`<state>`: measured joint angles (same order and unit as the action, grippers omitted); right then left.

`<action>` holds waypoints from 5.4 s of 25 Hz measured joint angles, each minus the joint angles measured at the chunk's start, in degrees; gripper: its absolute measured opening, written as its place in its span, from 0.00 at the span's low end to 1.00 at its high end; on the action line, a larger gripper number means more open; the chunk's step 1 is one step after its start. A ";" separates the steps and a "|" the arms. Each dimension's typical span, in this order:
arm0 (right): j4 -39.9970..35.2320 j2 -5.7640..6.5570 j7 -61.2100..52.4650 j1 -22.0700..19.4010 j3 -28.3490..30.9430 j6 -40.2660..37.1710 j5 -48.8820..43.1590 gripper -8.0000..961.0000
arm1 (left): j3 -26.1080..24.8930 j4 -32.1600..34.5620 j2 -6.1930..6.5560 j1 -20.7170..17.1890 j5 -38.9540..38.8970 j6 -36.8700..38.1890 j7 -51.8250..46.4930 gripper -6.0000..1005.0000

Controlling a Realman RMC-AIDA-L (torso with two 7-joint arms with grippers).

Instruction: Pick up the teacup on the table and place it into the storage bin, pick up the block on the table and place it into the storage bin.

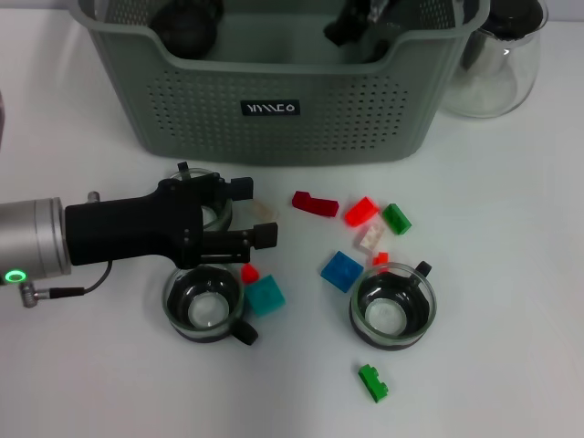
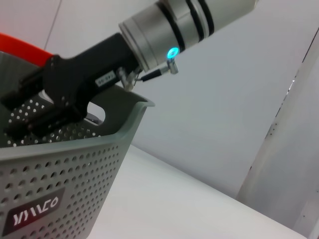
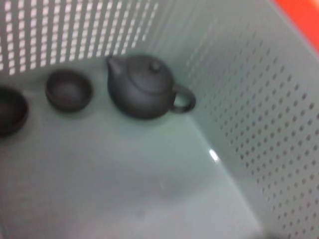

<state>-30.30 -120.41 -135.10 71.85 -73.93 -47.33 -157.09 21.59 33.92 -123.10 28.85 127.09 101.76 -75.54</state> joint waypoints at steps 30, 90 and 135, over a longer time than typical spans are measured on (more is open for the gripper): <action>-57.52 2.52 9.13 -27.04 14.13 -44.92 42.03 0.98 | 0.16 0.44 0.49 -0.28 0.46 0.51 0.05 0.87; -32.84 -0.12 17.34 -27.36 -26.02 -47.78 20.82 0.92 | -0.23 -1.31 -0.74 -2.49 1.48 -1.05 8.22 0.87; -37.80 0.14 14.13 -25.54 -18.70 -54.75 18.73 0.07 | -0.41 -1.49 -0.73 -3.30 1.50 -2.63 8.58 0.87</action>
<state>-68.10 -120.26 -120.97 46.31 -92.63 -102.08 -138.36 21.18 32.43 -123.84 25.55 128.59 99.14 -66.96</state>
